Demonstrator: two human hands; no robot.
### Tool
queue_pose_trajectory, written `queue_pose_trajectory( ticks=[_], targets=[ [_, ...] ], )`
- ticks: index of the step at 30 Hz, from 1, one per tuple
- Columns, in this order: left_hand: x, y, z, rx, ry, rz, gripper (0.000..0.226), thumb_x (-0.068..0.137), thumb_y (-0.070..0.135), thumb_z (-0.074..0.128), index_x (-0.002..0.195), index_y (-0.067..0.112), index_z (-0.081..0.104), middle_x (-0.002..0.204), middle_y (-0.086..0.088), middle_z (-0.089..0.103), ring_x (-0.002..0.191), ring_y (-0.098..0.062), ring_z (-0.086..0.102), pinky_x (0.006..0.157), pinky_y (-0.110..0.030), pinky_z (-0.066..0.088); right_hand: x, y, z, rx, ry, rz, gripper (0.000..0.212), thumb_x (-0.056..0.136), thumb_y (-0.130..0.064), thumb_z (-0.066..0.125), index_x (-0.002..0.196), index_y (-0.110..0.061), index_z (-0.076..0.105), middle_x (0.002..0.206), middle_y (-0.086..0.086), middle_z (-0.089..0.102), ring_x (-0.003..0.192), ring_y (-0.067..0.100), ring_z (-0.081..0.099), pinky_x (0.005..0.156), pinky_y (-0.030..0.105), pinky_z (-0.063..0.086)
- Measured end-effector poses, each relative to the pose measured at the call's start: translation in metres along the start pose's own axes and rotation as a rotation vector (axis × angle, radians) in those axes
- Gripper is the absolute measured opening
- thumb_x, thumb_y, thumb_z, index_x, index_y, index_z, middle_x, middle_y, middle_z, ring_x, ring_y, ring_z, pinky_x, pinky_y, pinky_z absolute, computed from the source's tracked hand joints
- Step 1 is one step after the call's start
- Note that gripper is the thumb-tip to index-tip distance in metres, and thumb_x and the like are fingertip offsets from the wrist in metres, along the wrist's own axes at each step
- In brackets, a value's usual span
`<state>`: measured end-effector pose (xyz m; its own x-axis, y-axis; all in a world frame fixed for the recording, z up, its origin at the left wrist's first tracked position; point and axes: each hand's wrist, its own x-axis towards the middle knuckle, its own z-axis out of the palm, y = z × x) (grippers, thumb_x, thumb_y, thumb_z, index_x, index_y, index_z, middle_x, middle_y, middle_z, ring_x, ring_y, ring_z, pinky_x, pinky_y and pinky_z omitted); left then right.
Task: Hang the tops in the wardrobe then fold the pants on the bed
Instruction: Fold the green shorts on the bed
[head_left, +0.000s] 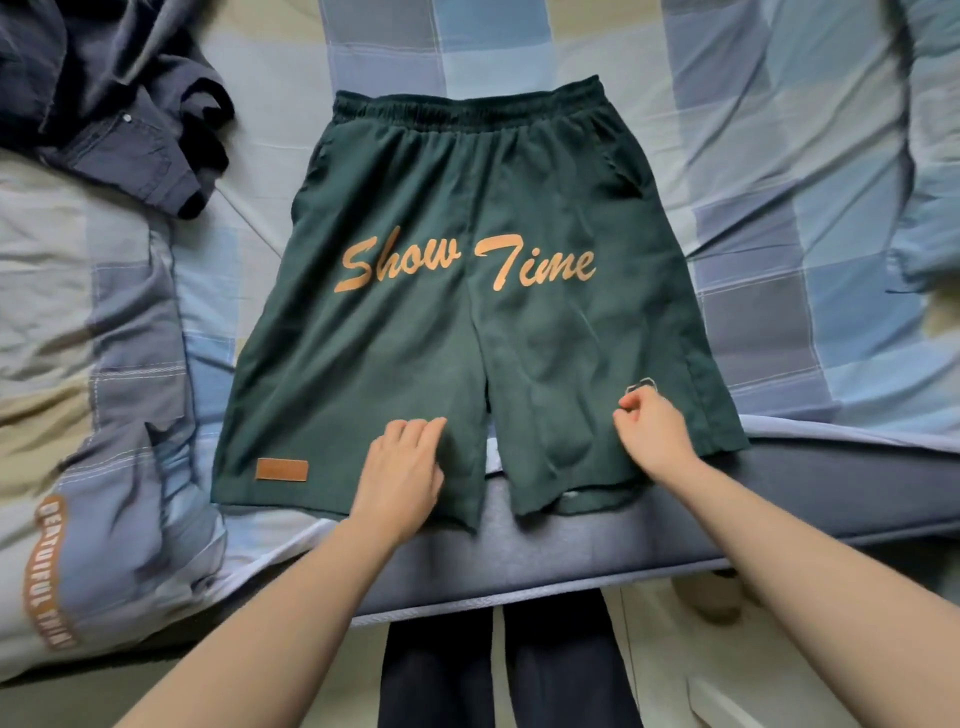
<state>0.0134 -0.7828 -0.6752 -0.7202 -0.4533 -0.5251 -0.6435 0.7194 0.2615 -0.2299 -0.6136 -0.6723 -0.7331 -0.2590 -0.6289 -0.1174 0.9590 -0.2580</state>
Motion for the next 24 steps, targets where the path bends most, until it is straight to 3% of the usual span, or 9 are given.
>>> queue_pose_trajectory(
  ticks=[2,4,8,13,17,21,24],
  targets=[
    [0.011,0.041,0.007,-0.223,-0.044,-0.157,0.035,0.094,0.029,0.052,0.127,0.017,0.050,0.110,-0.013,0.061,0.104,-0.035,0.054,0.086,-0.041,0.044,0.023,0.022,-0.020,-0.093,0.096,0.055,0.030,0.092,-0.024,0.057,0.115,-0.006,0.054,0.120,0.022,0.052,0.113,0.041,0.051,0.097,0.042,0.039],
    [0.021,0.075,0.015,-0.440,-0.073,-0.342,0.036,0.094,0.035,0.056,0.121,0.014,0.045,0.108,-0.014,0.061,0.101,-0.037,0.056,0.084,-0.041,0.045,0.042,0.045,-0.038,-0.187,0.104,0.127,0.044,0.093,-0.033,0.058,0.123,-0.004,0.047,0.129,0.023,0.045,0.119,0.043,0.044,0.099,0.046,0.036],
    [0.032,0.114,0.033,-0.600,0.001,-0.529,0.042,0.090,0.027,0.065,0.115,0.009,0.037,0.121,-0.016,0.060,0.110,-0.037,0.056,0.090,-0.043,0.043,0.068,0.076,-0.054,-0.331,-0.123,0.053,0.047,0.092,-0.047,0.056,0.115,-0.006,0.055,0.124,0.021,0.054,0.119,0.037,0.047,0.098,0.040,0.036],
    [0.025,0.122,0.043,-0.671,0.084,-0.567,0.040,0.088,0.015,0.067,0.104,0.015,0.030,0.105,-0.017,0.062,0.089,-0.038,0.057,0.075,-0.040,0.041,0.075,0.092,-0.053,-0.391,-0.178,0.049,0.042,0.089,-0.043,0.062,0.114,-0.009,0.059,0.125,0.014,0.052,0.120,0.037,0.044,0.097,0.044,0.043],
    [0.015,0.112,0.042,-0.707,0.118,-0.525,0.045,0.085,0.008,0.069,0.108,0.019,0.032,0.089,0.000,0.056,0.083,-0.034,0.053,0.068,-0.034,0.033,0.069,0.097,-0.055,-0.426,-0.185,0.034,0.030,0.093,-0.033,0.056,0.114,-0.011,0.058,0.124,0.012,0.049,0.118,0.035,0.042,0.097,0.046,0.043],
    [0.013,0.107,0.039,-0.732,0.091,-0.567,0.063,0.080,0.006,0.074,0.128,0.018,0.036,0.085,0.008,0.048,0.088,-0.027,0.052,0.075,-0.029,0.033,0.049,0.113,-0.056,-0.444,-0.249,-0.163,0.049,0.078,-0.022,0.065,0.118,-0.014,0.037,0.121,0.009,0.036,0.111,0.033,0.038,0.088,0.043,0.046],
    [0.013,0.109,0.035,-0.772,0.032,-0.585,0.082,0.078,0.010,0.077,0.141,0.029,0.028,0.096,0.003,0.053,0.094,-0.025,0.054,0.080,-0.031,0.037,0.046,0.125,-0.059,-0.664,-0.186,-0.327,0.044,0.086,-0.023,0.062,0.120,-0.014,0.035,0.118,0.007,0.040,0.106,0.030,0.049,0.071,0.040,0.047]
  ],
)
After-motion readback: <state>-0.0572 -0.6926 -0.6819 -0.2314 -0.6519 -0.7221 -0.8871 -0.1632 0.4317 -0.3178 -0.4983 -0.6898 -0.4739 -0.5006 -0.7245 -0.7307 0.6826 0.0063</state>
